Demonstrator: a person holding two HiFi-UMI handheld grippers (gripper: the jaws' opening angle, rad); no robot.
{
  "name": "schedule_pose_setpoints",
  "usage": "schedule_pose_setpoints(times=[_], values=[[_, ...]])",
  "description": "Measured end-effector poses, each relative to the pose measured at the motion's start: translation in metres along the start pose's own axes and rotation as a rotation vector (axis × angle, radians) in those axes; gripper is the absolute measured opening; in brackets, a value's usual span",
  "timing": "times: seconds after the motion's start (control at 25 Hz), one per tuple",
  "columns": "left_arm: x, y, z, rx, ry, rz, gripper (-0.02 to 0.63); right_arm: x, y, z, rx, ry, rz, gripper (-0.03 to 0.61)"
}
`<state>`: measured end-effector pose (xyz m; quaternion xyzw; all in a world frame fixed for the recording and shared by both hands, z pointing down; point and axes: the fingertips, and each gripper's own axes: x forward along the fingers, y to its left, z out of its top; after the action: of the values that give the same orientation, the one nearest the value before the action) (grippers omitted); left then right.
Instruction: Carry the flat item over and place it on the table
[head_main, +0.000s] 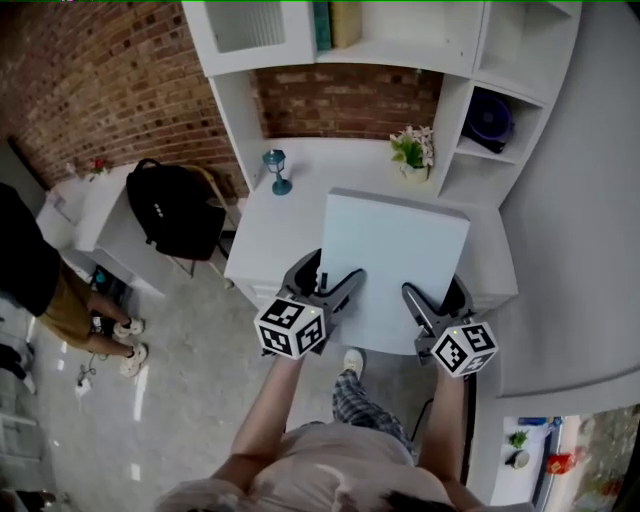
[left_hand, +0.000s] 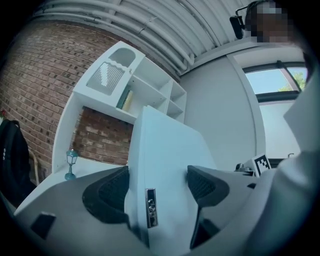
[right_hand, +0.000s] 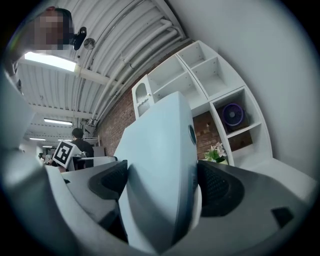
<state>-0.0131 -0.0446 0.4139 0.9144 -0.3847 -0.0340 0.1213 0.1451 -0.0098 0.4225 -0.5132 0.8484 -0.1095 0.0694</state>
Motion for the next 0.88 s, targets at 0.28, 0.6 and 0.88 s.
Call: schedule_pose_setpoints(times=[0.28,0.6,0.88], values=[[0.107,0.084,0.024,-0.017,-0.002,0.045,0.354,0.122,-0.076,0.023,-0.019,0.026,0.042,0.439],[0.167,0.147,0.034,-0.019,0.013,0.097,0.354,0.208,-0.119,0.025,-0.028,0.061,0.090,0.439],[0.195,0.173,0.039,-0.027,0.024,0.101,0.354,0.242,-0.137,0.030,-0.029,0.056,0.087,0.439]])
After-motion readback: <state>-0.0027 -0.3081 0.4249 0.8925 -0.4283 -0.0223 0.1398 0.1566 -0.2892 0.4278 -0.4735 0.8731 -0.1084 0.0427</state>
